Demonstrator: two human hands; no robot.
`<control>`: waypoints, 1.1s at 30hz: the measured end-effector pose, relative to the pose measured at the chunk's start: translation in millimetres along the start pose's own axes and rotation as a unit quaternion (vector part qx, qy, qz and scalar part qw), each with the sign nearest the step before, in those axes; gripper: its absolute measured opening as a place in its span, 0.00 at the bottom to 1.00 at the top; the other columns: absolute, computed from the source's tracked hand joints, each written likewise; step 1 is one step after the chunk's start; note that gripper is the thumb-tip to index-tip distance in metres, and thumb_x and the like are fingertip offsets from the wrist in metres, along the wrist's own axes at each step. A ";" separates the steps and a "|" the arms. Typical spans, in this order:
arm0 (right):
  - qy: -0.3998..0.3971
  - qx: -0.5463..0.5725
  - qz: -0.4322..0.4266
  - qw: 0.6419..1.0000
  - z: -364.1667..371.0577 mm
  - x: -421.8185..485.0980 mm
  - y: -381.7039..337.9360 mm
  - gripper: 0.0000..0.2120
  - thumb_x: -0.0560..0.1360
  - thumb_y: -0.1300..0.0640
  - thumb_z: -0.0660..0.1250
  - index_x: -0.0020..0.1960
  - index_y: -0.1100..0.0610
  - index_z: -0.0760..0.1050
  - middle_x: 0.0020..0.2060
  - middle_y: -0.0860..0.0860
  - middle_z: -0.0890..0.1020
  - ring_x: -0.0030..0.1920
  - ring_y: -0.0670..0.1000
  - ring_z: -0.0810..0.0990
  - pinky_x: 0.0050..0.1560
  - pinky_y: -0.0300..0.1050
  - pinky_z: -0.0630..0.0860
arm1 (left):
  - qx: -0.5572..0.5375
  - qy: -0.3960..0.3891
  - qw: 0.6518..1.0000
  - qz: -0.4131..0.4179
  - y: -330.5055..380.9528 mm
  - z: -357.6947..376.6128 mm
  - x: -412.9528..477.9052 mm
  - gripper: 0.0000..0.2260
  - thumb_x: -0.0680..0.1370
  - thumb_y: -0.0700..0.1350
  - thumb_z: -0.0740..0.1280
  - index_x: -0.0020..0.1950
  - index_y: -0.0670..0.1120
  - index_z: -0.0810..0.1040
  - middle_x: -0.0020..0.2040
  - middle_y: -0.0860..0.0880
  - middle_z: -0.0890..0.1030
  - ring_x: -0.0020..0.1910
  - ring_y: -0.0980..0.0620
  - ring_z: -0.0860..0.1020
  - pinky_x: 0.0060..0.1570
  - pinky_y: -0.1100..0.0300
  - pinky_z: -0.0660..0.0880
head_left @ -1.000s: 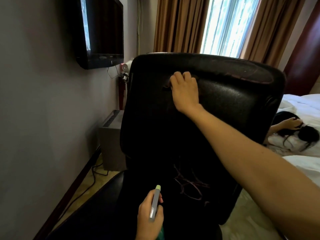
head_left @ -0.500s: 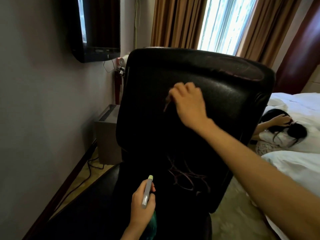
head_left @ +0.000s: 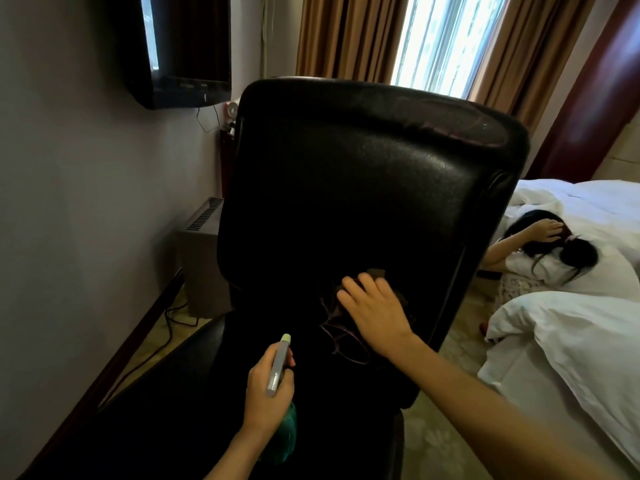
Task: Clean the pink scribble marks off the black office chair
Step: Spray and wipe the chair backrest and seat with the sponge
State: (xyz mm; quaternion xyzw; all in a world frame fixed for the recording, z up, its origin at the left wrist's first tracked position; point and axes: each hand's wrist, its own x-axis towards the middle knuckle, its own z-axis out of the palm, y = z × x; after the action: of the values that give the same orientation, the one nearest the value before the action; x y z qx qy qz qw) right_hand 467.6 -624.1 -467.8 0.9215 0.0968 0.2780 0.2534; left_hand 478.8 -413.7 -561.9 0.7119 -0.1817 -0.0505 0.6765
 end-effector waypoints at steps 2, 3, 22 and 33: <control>0.021 0.025 0.022 0.999 -20.1 11.2 10.0 0.21 0.62 0.60 0.73 0.55 0.54 0.76 0.53 0.53 0.78 0.50 0.56 0.69 0.44 0.50 0.67 | 0.004 -0.001 1.000 -0.001 -0.2 1.0 -0.9 0.12 0.76 0.27 0.61 0.46 0.45 0.73 0.37 0.44 0.72 0.23 0.57 0.66 0.26 0.65 0.64; 0.041 0.023 0.048 0.998 -38.2 20.1 19.2 0.19 0.64 0.60 0.70 0.55 0.54 0.75 0.53 0.54 0.77 0.49 0.57 0.69 0.44 0.50 0.64 | 0.009 0.000 1.000 -0.003 -0.5 1.7 -1.0 0.11 0.76 0.27 0.61 0.46 0.43 0.73 0.37 0.44 0.72 0.24 0.57 0.66 0.27 0.65 0.64; -0.024 0.005 0.022 0.999 23.3 -106.6 -16.6 0.19 0.62 0.61 0.74 0.52 0.55 0.77 0.55 0.54 0.80 0.56 0.58 0.68 0.48 0.50 0.62 | 0.026 0.033 0.998 0.048 -14.5 10.4 -3.3 0.11 0.75 0.28 0.61 0.43 0.44 0.72 0.34 0.44 0.71 0.23 0.55 0.64 0.27 0.58 0.63; 0.139 -0.005 0.180 0.974 -76.5 31.7 91.6 0.12 0.75 0.59 0.62 0.57 0.58 0.74 0.60 0.58 0.74 0.56 0.63 0.70 0.48 0.53 0.67 | 0.051 0.037 0.997 0.047 -12.9 15.2 -3.5 0.11 0.75 0.29 0.62 0.43 0.46 0.71 0.34 0.44 0.72 0.24 0.54 0.65 0.28 0.59 0.64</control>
State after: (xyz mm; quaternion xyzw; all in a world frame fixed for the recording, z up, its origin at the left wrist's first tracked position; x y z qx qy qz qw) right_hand 454.3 -660.4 -350.6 0.8749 -0.0376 0.4446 0.1883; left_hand 473.1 -426.8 -576.3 0.7372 -0.1925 0.0171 0.6474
